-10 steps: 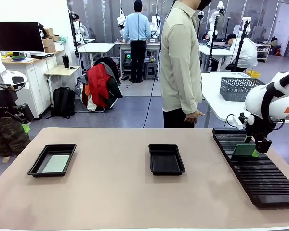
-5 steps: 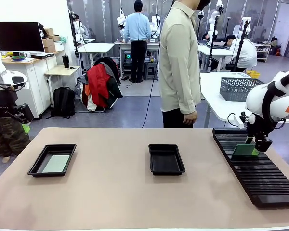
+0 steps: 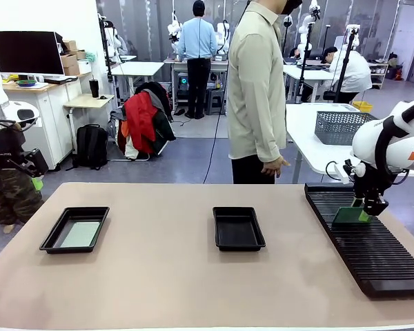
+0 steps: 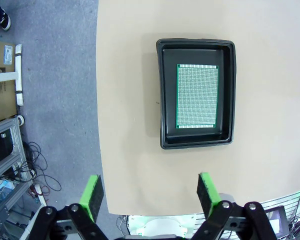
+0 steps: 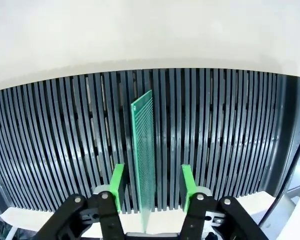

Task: Inspect and transfer BCBs to ESD trays.
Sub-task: Pick up the Blank PCB from the PCB Rack and place it in the right ESD tray.

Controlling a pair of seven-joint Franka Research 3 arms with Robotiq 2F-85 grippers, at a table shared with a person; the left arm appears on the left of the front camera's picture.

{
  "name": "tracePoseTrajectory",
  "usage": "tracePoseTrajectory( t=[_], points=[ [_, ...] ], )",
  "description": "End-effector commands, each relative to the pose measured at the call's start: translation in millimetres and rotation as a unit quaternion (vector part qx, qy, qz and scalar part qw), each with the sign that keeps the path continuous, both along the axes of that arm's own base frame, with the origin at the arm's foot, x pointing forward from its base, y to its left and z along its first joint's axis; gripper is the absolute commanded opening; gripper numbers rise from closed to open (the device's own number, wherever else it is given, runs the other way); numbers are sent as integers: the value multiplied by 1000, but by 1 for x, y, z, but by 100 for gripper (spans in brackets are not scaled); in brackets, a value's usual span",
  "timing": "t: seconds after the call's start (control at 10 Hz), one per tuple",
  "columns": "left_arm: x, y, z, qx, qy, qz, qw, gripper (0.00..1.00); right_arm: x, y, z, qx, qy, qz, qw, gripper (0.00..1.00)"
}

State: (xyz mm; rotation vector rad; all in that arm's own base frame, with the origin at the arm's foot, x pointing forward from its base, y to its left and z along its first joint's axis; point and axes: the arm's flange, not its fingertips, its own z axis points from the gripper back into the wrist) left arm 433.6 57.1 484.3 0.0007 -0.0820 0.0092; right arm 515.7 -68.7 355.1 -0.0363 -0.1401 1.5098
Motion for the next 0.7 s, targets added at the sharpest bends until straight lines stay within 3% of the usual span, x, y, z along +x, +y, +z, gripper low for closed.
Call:
tracePoseTrajectory(
  t=[0.0, 0.1, 0.2, 0.3, 0.4, 0.5, 0.6],
  points=[
    [1, 0, -3, -1, -5, 1, 1000, 100, 4, -2, -1, 0, 8, -1, 1000, 50],
    [1, 0, -3, -1, -5, 1, 1000, 100, 3, -1, 0, -1, 9, -2, 1000, 41],
    [1, 0, -3, -1, -5, 1, 1000, 100, 3, -2, 0, -1, 10, -4, 1000, 42],
    [1, 0, -3, -1, -5, 1, 1000, 100, 3, -2, -1, 1, 10, -4, 1000, 33],
    [1, 0, -3, -1, -5, 1, 1000, 100, 3, -2, -1, 0, 12, -5, 1000, 34],
    [1, 0, -3, -1, -5, 1, 1000, 100, 2, -3, -3, 0, 14, -6, 1000, 25],
    [1, 0, -3, -1, -5, 1, 1000, 100, 2, -3, -4, 1, 14, -6, 1000, 26]
  ],
)
